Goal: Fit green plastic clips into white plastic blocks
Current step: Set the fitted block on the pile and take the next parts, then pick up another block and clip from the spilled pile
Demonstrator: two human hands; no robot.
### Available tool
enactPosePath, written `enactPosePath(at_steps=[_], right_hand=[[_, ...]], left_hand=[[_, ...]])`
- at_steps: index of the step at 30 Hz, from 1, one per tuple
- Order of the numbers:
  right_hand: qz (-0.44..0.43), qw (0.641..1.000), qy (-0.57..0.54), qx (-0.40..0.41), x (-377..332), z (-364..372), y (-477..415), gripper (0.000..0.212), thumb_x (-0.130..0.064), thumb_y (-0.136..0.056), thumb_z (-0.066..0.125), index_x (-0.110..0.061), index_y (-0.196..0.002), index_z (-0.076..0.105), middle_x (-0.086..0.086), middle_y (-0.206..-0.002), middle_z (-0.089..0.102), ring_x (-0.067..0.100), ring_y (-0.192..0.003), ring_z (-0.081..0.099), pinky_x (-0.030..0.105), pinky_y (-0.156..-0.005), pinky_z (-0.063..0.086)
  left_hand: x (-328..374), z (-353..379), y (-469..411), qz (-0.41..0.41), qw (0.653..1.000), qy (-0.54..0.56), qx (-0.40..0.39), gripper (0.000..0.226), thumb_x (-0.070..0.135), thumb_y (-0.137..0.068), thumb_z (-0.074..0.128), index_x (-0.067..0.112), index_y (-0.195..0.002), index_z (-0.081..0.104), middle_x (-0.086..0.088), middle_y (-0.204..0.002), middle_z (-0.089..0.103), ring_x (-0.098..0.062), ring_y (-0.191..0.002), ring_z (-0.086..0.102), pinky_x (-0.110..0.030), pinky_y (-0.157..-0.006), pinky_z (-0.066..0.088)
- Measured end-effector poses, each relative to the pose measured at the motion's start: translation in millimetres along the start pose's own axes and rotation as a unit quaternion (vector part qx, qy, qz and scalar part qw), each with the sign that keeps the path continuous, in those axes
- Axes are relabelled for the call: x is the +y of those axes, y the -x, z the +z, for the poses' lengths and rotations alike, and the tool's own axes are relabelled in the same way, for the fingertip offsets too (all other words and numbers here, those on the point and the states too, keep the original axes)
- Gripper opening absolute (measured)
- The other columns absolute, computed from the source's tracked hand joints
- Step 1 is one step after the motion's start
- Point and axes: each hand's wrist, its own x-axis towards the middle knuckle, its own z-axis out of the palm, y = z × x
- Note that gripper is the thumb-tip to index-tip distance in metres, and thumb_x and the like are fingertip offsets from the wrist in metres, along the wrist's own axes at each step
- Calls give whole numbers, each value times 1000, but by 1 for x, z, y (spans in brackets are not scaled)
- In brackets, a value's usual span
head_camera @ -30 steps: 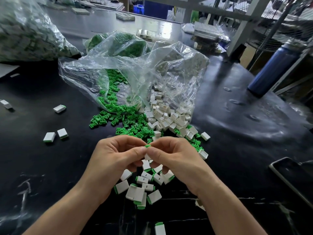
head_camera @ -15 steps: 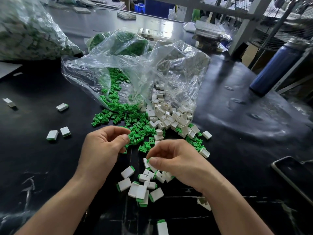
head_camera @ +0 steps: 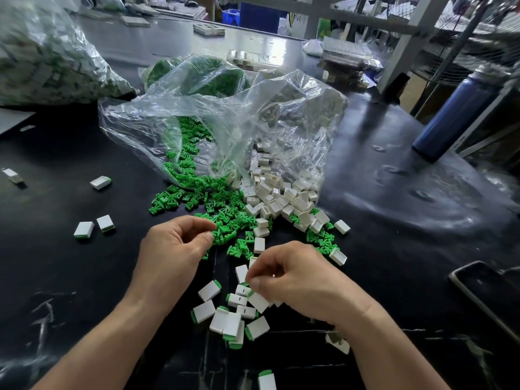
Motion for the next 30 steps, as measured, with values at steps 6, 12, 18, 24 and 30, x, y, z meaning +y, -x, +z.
enactPosePath(at_steps=[6, 12, 18, 24, 30], right_hand=[[21, 995, -10, 97, 9, -8, -7, 8, -26, -85, 63, -25, -79, 69, -20, -63, 57, -16, -59, 50, -1, -56, 37], [28, 983, 22, 181, 15, -9, -10, 10, -26, -85, 61, -24, -88, 71, -19, -74, 60, -3, -77, 57, 11, -72, 45], [-5, 971, 48, 235, 17, 4, -20, 14, -20, -86, 61, -22, -95, 71, -5, -95, 64, 12, -91, 59, 29, -88, 47], [-13, 975, 122, 187, 22, 16, -30, 33, -25, -91, 56, -29, -123, 57, -4, -110, 53, 12, -110, 46, 25, -94, 37], [-18, 971, 159, 180, 24, 16, -30, 35, -23, -89, 58, -31, -123, 53, -5, -114, 52, 12, -113, 44, 27, -93, 38]], left_hand=[[7, 2, 7, 68, 993, -98, -22, 32, 6, -75, 73, 36, -70, 63, 13, -69, 66, 1, -67, 59, -1, -57, 40], [7, 4, 12, 148, 970, -186, -40, 22, 4, -73, 74, 19, -90, 74, 17, -81, 60, -2, -71, 59, -9, -67, 43], [8, 9, 15, 176, 951, -244, -66, 27, 19, -79, 71, 23, -106, 70, 14, -95, 57, -13, -89, 59, -32, -77, 50], [6, 13, 12, 158, 935, -310, -74, 24, 30, -85, 63, 29, -109, 67, 12, -105, 55, -11, -95, 55, -23, -75, 43], [7, 12, 12, 161, 929, -322, -86, 15, 29, -85, 63, 26, -99, 69, 12, -102, 57, -11, -93, 55, -23, -72, 42]])
